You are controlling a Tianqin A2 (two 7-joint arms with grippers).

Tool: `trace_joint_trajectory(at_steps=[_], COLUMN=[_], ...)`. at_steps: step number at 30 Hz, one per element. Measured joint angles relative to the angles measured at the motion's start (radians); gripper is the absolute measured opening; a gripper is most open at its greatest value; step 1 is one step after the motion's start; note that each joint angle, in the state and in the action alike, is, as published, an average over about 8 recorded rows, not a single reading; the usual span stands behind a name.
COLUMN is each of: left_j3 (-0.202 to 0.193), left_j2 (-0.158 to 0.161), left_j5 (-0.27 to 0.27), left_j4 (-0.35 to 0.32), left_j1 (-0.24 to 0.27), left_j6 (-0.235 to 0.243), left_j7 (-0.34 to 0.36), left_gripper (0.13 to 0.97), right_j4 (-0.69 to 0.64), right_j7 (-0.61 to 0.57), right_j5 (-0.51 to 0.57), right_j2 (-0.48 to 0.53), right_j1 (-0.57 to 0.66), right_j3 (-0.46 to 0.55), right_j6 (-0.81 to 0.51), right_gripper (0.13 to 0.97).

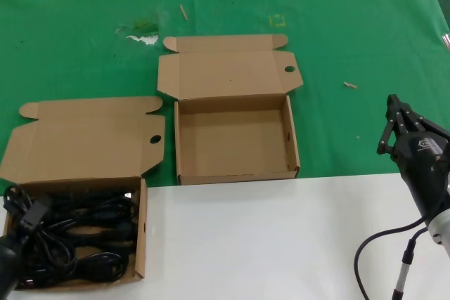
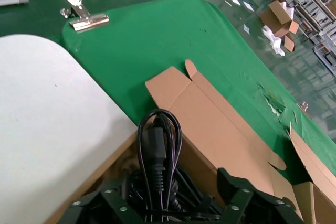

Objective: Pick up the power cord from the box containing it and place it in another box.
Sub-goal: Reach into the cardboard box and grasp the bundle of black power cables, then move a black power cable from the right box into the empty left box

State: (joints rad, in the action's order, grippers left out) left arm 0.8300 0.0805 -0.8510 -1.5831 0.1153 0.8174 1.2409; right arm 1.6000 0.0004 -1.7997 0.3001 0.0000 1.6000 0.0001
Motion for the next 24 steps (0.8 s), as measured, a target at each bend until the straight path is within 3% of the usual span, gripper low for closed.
trace_joint_trajectory(at_steps=[5, 13, 24], left_j3=[0.008, 0.007, 0.008], left_j2=[0.000, 0.000, 0.000], left_j5=[-0.012, -0.033, -0.044], left_j4=[0.015, 0.005, 0.010], left_j1=[0.002, -0.006, -0.018], left_j6=[-0.005, -0.021, -0.032], left_j7=[-0.010, -0.029, -0.048], left_gripper=[0.616, 0.405, 0.248], right_j4=[0.000, 0.000, 0.000], right_j7=[0.000, 0.000, 0.000], right_j5=[0.000, 0.000, 0.000], right_j2=[0.000, 0.000, 0.000], right_j1=[0.000, 0.000, 0.000], right_j3=[0.000, 0.000, 0.000], right_j6=[0.000, 0.000, 0.000], right_gripper=[0.138, 0.138, 0.138])
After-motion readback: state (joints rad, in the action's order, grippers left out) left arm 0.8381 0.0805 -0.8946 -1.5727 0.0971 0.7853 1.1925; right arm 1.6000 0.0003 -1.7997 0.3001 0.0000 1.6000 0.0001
